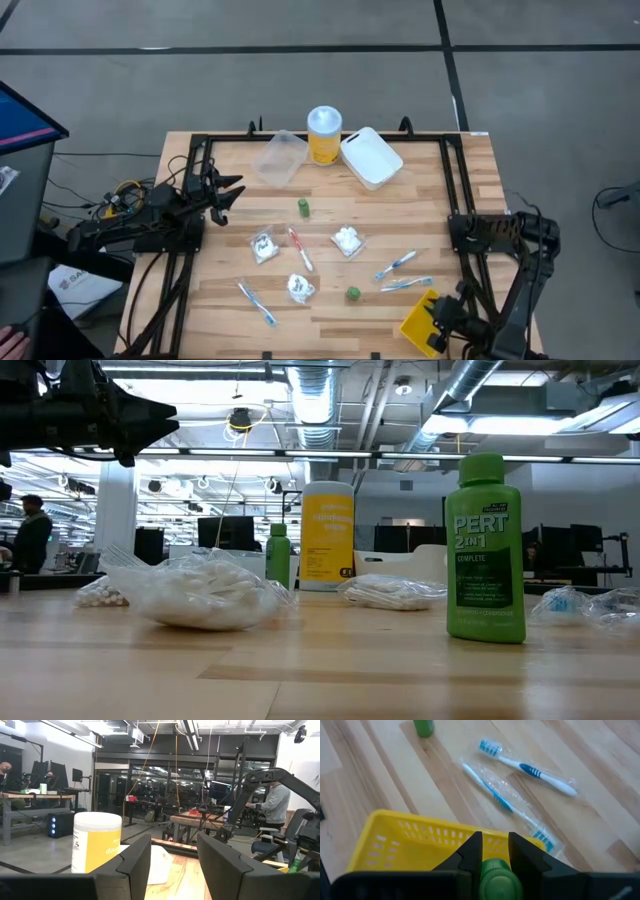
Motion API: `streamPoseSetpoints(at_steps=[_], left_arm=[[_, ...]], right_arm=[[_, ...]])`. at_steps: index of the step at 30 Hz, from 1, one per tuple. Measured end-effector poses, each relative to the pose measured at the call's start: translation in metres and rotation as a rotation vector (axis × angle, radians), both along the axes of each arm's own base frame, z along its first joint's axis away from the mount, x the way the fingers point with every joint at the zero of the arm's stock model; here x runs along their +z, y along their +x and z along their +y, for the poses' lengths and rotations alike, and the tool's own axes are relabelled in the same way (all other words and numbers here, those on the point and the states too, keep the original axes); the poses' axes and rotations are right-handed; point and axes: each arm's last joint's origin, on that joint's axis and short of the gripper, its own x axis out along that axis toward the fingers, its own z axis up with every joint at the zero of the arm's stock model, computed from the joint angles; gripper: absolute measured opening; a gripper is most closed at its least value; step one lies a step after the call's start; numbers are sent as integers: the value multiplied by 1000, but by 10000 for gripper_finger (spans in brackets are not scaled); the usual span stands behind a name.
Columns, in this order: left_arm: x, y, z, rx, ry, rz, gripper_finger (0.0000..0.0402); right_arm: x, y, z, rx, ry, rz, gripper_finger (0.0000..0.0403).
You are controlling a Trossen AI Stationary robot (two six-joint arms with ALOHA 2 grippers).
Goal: Pick & Place Travel size toiletries
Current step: Put the top right shampoo into the yellow bin
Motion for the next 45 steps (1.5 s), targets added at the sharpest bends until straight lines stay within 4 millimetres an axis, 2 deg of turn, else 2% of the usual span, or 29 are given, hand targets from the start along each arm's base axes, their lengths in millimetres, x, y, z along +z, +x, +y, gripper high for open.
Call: streamPoseSetpoints(at_steps=[6, 23, 29, 38, 41, 45], left_arm=[[0, 0, 0, 0, 1, -3, 154], [1, 0, 0, 0, 2, -7, 154], [1, 0, 0, 0, 2, -7, 154], [1, 0, 0, 0, 2, -8, 154], [1, 0, 0, 0, 3, -12, 154], [1, 0, 0, 0, 4, -13, 154]], right_arm=[[-7, 1, 2, -1, -21, 9, 72], [-7, 2, 2, -5, -15, -23, 72], [-10, 1, 1, 0, -24, -22, 97], [-13, 0, 2, 19, -18, -18, 76], [-13, 1, 2, 12, -6, -16, 97], [-4, 3, 0, -4, 10, -24, 156]])
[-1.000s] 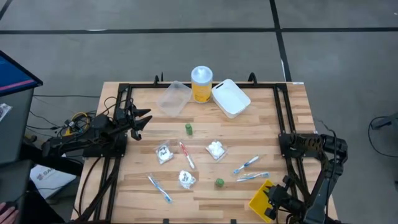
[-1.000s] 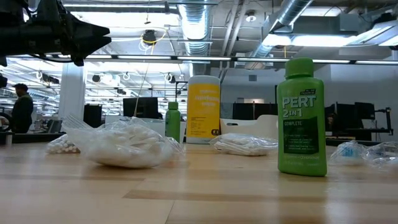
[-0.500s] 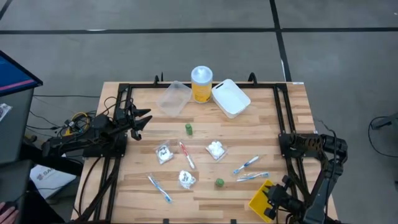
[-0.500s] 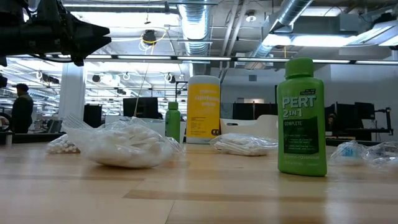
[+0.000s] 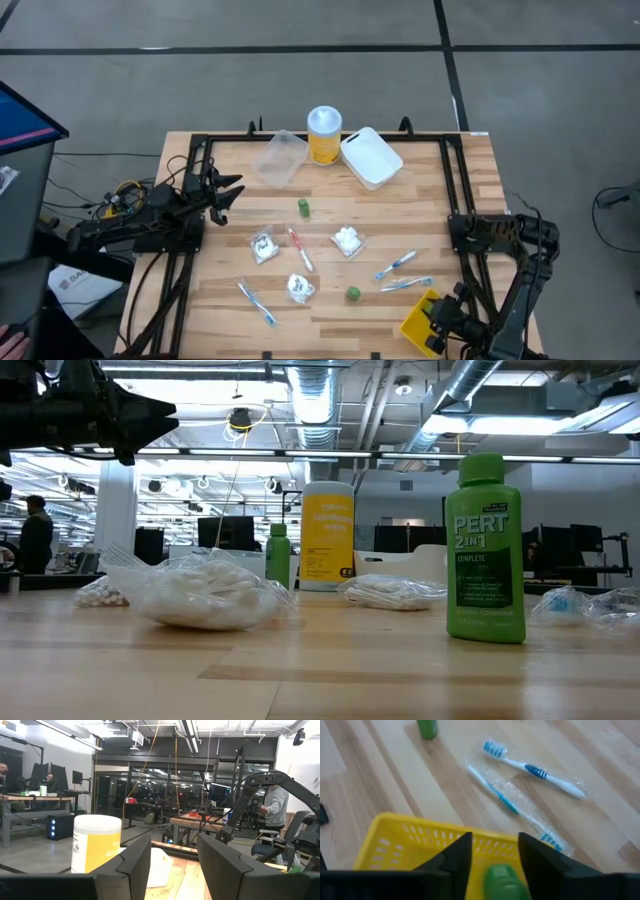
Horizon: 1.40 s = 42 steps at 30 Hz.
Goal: Pick & Place Travel size toiletries
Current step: Put the top right shampoo into the yellow bin, then put the bottom shampoo into the yellow bin
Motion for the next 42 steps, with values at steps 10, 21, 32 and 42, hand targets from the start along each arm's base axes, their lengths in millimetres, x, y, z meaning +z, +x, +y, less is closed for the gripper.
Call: streamPoseSetpoints(at_steps=[10, 21, 32, 42], left_arm=[[1, 0, 0, 0, 3, -12, 154], [2, -1, 0, 0, 6, -24, 154], [3, -1, 0, 0, 8, -32, 154], [4, -1, 0, 0, 10, -38, 154]], right_arm=[[82, 5, -41, -47, 24, -34, 275], [137, 97, -101, 330, 24, -37, 275], [103, 167, -98, 649, -13, 63, 276], [47, 197, -80, 692, 14, 105, 276]])
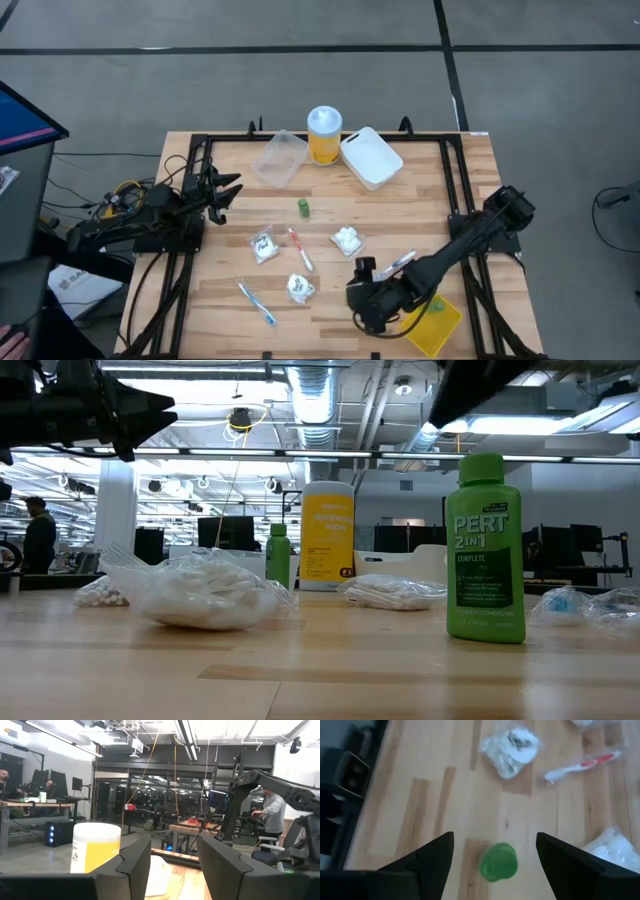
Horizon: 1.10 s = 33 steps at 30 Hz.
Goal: Pick & Place Travel size toiletries
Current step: Put the bottom shampoo into the yellow bin
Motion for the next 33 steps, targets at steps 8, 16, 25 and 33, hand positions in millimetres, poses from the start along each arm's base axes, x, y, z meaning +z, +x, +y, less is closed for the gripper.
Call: streamPoseSetpoints(at_steps=[8, 16, 25, 33], left_arm=[[0, 0, 0, 0, 0, 0, 154], [0, 0, 0, 0, 0, 1, 154], [0, 0, 0, 0, 0, 1, 154], [0, 0, 0, 0, 0, 1, 154]], right_arm=[[-10, -2, -5, -29, 2, 10, 276], [-24, -4, -6, -23, 58, -27, 276], [-43, -8, -14, -37, 39, 6, 241], [-45, -9, -13, -35, 52, -12, 179]])
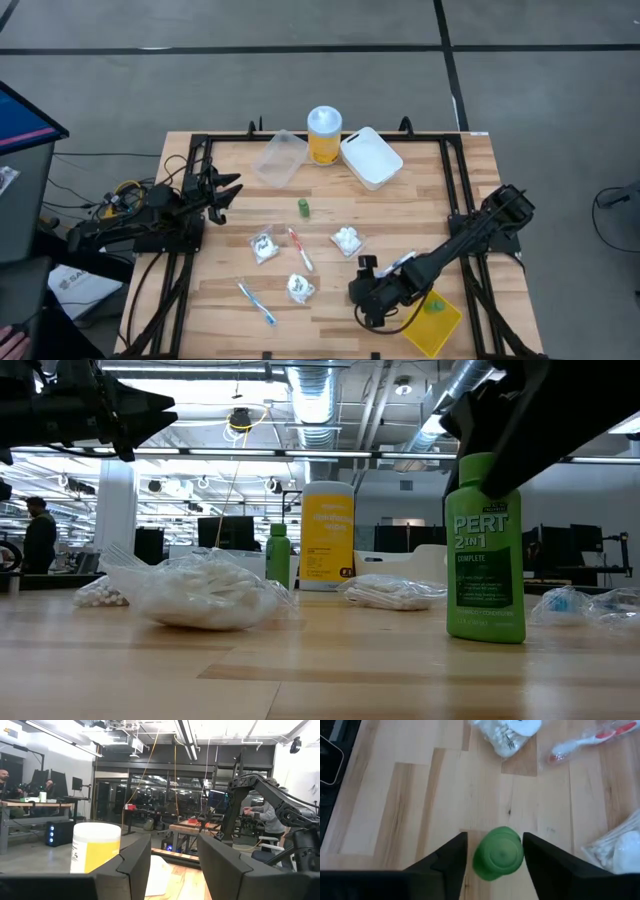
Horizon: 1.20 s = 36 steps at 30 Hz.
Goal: Pick & Place Travel size toiletries
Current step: Put the bottom shampoo into the yellow bin
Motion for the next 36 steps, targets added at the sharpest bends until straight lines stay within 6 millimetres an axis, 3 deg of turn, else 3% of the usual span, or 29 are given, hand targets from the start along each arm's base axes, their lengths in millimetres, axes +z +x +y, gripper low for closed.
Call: streamPoseSetpoints(at_steps=[11, 16, 19, 24, 27, 31, 36], left_arm=[[0, 0, 0, 0, 0, 0, 154], [0, 0, 0, 1, 0, 0, 154], [0, 0, 0, 0, 0, 0, 154], [0, 0, 0, 1, 0, -1, 154], [0, 0, 0, 1, 0, -1, 154], [0, 0, 0, 1, 1, -2, 154], [0, 0, 0, 2, 6, -3, 154]], right_arm=[[1, 1, -1, 9, -9, -8, 87], [6, -2, -2, 10, -8, -7, 82], [26, -9, -3, -29, 36, -59, 82], [75, -48, -1, -145, 144, -169, 82], [94, -79, 6, -241, 230, -212, 82], [91, -120, 22, -363, 301, -150, 82], [69, -155, 49, -468, 346, -61, 82]])
